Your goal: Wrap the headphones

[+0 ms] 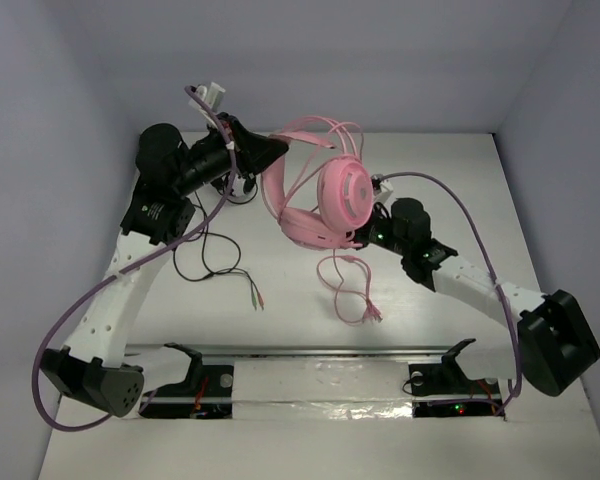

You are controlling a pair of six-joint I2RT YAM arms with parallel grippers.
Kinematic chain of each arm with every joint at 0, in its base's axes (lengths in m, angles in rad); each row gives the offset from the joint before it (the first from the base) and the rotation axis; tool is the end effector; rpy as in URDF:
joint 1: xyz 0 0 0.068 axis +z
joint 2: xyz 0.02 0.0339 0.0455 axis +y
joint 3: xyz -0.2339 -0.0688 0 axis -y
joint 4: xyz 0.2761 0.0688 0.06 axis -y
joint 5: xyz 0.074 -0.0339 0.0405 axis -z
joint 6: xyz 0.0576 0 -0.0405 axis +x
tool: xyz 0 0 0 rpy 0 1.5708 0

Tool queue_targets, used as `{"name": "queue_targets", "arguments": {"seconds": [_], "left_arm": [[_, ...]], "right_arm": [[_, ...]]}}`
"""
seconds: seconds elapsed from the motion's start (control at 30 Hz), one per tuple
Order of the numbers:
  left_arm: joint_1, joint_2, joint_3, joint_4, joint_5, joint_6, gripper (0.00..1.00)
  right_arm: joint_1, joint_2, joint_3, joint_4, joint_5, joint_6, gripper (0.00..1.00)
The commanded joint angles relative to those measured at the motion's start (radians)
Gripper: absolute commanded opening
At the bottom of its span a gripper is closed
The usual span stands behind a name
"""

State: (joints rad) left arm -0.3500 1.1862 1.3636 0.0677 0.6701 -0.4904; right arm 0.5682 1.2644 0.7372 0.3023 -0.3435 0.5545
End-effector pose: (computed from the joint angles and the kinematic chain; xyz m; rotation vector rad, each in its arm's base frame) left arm 0.2780 -0.1396 0.4670 0.5055 1.3877 -1.1336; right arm 0.2789 0.2011 0.2209 -0.2766 1.9043 1.0887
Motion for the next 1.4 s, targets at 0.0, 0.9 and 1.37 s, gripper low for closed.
{"name": "queue_targets", "arguments": {"seconds": [0.0,0.9,1.37], "left_arm": [[0.013,-0.013,0.101,0.012,-0.11,-0.097,0.0],[0.066,-0.031,0.12,0.007,-0.561,-0.2,0.0],[0.046,0.012,-0.155,0.011,-1.087,-0.102,0.0]], "right_arm": [[-0.008,0.021,-0.018,0.181,-0.08,0.035,0.49],[0.277,0.224,-0.19,0.235,0.083,0.179,0.06],[0.683,0.193,0.186,-0.278,0.291,0.113,0.0]]}}
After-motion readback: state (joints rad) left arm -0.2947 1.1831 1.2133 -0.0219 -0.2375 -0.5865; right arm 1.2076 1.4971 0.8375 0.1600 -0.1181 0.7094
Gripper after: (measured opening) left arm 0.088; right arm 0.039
